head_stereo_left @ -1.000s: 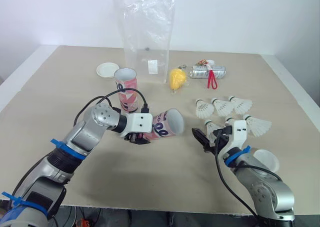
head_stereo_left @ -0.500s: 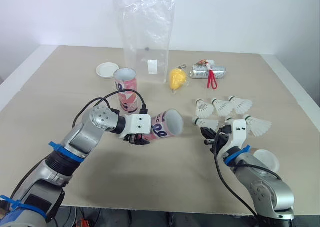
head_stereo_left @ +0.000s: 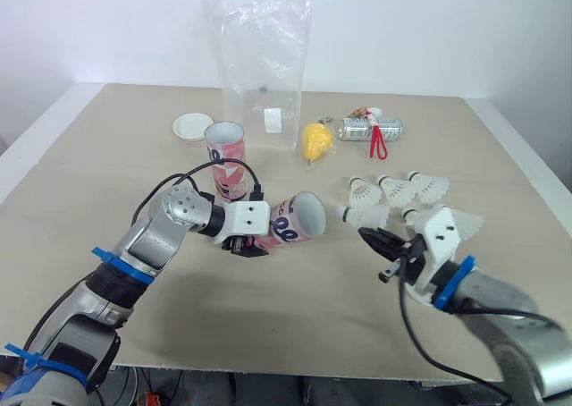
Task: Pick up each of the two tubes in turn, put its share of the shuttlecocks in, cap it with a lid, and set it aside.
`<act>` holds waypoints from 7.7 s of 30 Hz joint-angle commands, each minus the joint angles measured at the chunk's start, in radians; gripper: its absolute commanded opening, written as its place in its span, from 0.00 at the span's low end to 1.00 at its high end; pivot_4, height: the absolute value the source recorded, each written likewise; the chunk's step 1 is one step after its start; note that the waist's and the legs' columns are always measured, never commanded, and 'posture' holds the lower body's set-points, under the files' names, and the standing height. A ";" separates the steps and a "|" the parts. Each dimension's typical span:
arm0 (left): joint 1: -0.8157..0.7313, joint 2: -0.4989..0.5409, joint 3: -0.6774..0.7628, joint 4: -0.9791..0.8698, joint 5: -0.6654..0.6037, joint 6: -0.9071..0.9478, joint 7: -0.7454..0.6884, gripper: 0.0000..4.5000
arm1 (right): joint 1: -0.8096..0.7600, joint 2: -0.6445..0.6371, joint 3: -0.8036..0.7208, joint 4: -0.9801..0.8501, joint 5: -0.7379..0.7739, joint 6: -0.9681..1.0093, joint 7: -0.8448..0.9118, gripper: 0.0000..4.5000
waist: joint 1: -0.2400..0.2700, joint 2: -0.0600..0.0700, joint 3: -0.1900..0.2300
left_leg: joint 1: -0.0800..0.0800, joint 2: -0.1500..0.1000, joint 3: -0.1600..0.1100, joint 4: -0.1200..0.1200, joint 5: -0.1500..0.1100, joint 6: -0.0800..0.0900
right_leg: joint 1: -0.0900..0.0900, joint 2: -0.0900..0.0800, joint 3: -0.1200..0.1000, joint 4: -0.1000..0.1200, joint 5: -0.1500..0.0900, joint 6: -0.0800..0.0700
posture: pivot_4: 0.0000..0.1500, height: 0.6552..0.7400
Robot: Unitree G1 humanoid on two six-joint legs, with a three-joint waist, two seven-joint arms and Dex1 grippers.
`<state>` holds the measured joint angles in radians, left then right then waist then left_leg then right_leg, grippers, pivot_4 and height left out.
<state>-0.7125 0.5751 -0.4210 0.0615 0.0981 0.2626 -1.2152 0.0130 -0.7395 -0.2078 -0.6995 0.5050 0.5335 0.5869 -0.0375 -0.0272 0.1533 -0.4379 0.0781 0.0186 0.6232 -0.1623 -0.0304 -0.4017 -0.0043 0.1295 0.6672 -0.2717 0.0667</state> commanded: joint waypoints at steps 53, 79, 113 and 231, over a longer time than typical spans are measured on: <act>-0.004 0.005 -0.005 -0.072 -0.061 0.192 -0.022 0.65 | -0.330 0.363 0.103 0.399 -0.058 0.170 -0.340 0.99 | -0.004 0.003 0.001 | -0.003 -0.005 -0.005 -0.001 -0.001 0.001 | -0.003 0.000 0.001 0.007 -0.003 0.002 | 1.00 1.00; 0.026 0.008 -0.015 -0.080 -0.050 0.190 0.017 0.65 | -0.570 0.486 0.098 0.778 -0.201 0.080 -0.427 0.50 | -0.010 0.003 0.001 | -0.002 -0.005 -0.006 -0.001 0.000 0.001 | -0.003 0.000 0.001 0.011 -0.003 0.002 | 1.00 1.00; -0.002 -0.027 -0.024 -0.029 -0.063 0.168 0.002 0.65 | -0.492 -0.143 0.026 0.304 -0.062 -0.307 0.446 0.03 | -0.006 0.005 0.002 | -0.003 -0.011 -0.009 -0.002 0.000 0.001 | -0.001 -0.002 0.003 0.011 -0.008 0.006 | 1.00 1.00; -0.057 -0.073 -0.082 -0.003 -0.018 0.153 0.000 0.65 | -0.132 0.125 -0.116 0.155 -0.063 0.323 -0.299 0.02 | -0.006 0.006 0.003 | -0.005 -0.020 -0.024 -0.001 0.000 0.002 | 0.006 -0.001 0.002 0.013 -0.017 0.005 | 1.00 1.00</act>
<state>-0.7749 0.4874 -0.4982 0.0418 0.0599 0.4110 -1.2252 -0.0935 -0.5558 -0.3078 -0.4459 0.4292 0.8533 0.2532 -0.0439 -0.0212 0.1562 -0.4428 0.0577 -0.0059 0.6218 -0.1618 -0.0289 -0.3951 -0.0056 0.1310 0.6803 -0.2885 0.0714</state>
